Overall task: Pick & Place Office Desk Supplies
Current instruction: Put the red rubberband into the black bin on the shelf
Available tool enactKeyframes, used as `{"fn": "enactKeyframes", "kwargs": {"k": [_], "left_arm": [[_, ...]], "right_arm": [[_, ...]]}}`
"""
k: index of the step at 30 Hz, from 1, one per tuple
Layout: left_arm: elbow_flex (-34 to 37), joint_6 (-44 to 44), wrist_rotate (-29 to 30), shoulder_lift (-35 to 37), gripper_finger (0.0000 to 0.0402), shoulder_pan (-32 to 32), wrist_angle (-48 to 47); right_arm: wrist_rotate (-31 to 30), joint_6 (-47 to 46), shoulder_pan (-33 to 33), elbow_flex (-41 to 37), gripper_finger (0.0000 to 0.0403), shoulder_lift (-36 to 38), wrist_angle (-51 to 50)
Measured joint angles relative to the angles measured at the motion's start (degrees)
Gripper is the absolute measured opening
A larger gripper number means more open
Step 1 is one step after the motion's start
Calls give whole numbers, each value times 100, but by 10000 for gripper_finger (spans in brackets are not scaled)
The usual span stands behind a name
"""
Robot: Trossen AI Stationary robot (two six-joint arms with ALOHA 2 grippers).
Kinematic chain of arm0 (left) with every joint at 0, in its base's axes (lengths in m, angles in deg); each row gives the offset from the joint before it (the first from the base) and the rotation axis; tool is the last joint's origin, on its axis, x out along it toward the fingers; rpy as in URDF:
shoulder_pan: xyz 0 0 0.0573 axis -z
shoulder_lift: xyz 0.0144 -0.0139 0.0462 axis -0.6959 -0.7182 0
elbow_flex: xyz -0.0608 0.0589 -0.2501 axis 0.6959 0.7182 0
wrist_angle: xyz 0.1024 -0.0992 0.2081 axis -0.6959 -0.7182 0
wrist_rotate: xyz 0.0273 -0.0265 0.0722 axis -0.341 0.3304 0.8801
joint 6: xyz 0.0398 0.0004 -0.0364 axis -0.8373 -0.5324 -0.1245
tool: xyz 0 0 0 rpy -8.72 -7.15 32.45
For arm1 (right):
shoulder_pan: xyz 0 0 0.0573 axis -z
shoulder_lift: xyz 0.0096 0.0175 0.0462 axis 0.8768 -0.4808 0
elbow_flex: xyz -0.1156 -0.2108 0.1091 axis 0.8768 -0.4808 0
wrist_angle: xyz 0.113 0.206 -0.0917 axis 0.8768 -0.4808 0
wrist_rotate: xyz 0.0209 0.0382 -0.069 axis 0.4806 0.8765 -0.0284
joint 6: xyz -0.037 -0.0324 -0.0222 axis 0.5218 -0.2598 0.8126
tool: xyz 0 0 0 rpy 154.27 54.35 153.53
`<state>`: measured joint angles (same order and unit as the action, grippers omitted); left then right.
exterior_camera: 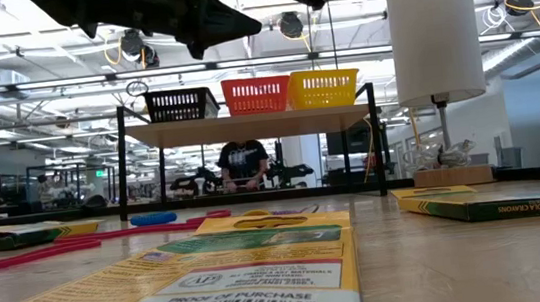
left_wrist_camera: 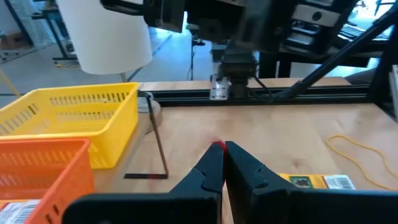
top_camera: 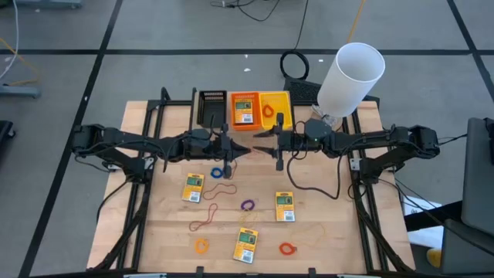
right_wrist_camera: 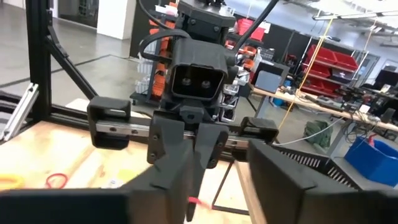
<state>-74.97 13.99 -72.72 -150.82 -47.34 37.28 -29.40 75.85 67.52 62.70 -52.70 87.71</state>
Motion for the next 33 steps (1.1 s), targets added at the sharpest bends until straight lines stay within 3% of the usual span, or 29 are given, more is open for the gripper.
{"fn": "enactKeyframes", "kwargs": {"k": [5, 9, 14, 24, 28, 33], "left_arm": [[0, -7, 93, 0, 0, 0, 2], [0, -231, 370, 71, 0, 0, 7], [-2, -522, 792, 521, 0, 2, 11], [-4, -1668, 2754, 1738, 0, -106, -276], [-4, -1758, 2911, 1977, 0, -371, -429], [-4, -1699, 2685, 2002, 0, -814, -592]], "right_arm": [[-7, -17, 0, 0, 222, 0, 38], [-9, -126, 0, 0, 240, 0, 31], [-3, -434, 0, 0, 238, 0, -214], [0, -487, 0, -2, 220, -4, -535], [2, -478, 0, -2, 217, -4, -527], [2, -472, 0, -2, 216, -4, -527]]}}
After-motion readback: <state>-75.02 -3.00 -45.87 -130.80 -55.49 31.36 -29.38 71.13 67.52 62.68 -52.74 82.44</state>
